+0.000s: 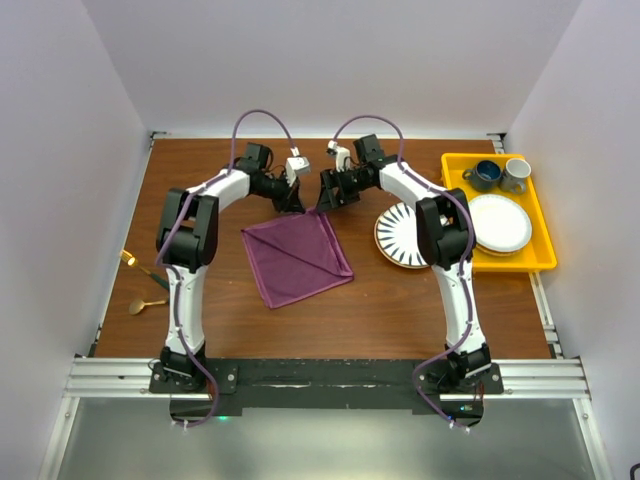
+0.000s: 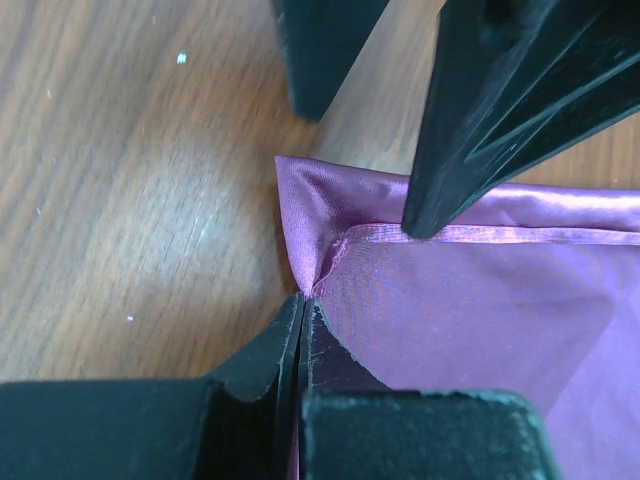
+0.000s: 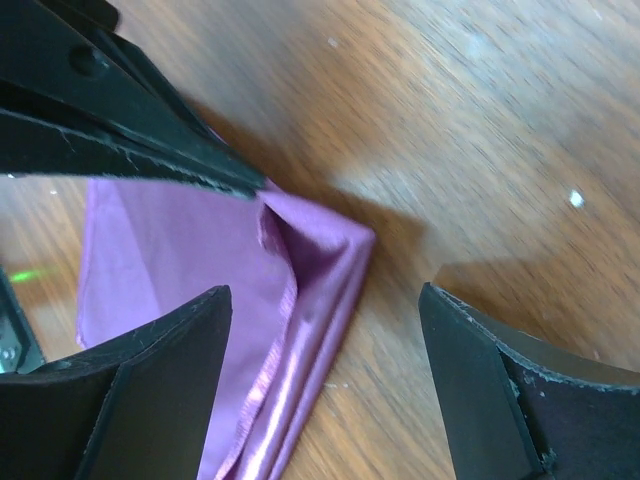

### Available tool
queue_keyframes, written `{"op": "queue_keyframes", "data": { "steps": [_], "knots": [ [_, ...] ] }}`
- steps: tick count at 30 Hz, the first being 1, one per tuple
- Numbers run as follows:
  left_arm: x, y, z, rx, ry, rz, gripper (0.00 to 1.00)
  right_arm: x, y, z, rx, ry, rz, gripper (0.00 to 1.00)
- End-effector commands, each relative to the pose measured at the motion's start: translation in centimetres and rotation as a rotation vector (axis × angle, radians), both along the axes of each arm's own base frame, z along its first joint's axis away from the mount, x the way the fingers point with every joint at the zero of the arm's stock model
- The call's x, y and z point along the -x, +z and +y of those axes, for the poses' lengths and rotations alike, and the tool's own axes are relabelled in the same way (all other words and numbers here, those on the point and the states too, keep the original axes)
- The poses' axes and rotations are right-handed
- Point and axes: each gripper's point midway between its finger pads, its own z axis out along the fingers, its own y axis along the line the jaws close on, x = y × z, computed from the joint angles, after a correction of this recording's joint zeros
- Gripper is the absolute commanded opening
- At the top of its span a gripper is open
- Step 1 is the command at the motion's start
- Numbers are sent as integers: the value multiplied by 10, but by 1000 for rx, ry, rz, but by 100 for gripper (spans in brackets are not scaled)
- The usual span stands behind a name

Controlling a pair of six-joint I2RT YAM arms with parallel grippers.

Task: Fold the napkin into a case and place the utensils inside
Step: Pick up the upper triangle-folded napkin from the center of the board.

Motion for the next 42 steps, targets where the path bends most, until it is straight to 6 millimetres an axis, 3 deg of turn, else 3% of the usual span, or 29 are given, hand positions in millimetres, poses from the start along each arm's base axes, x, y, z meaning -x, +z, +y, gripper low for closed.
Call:
{"op": "queue_keyframes", "data": {
  "steps": [1, 9, 15, 22, 25, 26, 27, 28, 31, 33, 34, 36, 37, 39, 40, 42],
  "knots": [
    [-5, 44, -12, 67, -59, -133, 0, -6, 15, 19, -109, 58, -41, 80],
    [1, 46, -14, 77, -89, -136, 0, 3, 10, 27, -120, 136, -63, 80],
    [3, 44, -15, 70, -96, -136, 0, 4, 11, 35, -138, 152, -64, 71],
    [3, 42, -14, 64, -99, -139, 0, 12, 11, 42, -128, 177, -80, 42],
    [2, 46, -11, 55, -87, -140, 2, 10, 13, 42, -116, 177, -97, 23],
    [1, 48, -9, 53, -81, -136, 6, 9, 15, 41, -114, 175, -107, 10],
    [-4, 52, 2, 52, -54, -132, 12, 7, 17, 40, -110, 173, -119, 5],
    [-3, 59, 9, 63, -42, -123, 26, 6, 19, 40, -108, 173, -128, 0],
    [-9, 69, 51, 73, 38, -72, 44, 5, 31, 41, -117, 175, -163, 0],
    [-16, 72, 81, 66, 70, -69, 49, 8, 42, 43, -120, 194, -199, 0],
    [-3, 61, 89, 50, 68, 15, 52, 10, 43, 44, -116, 204, -208, 0],
    [1, 60, 101, 18, 26, 7, 56, 15, 48, 47, -112, 235, -239, 0],
    [15, 51, 103, 8, 19, 83, 66, 17, 52, 46, -109, 240, -251, 0],
    [26, 50, 105, 14, -1, 121, 68, 22, 55, 48, -105, 265, -273, 0],
    [29, 50, 104, 23, -7, 130, 91, 24, 59, 49, -104, 275, -286, 0],
    [35, 44, 104, 22, -9, 153, 92, 26, 61, 50, -102, 290, -303, 0]
  ]
}}
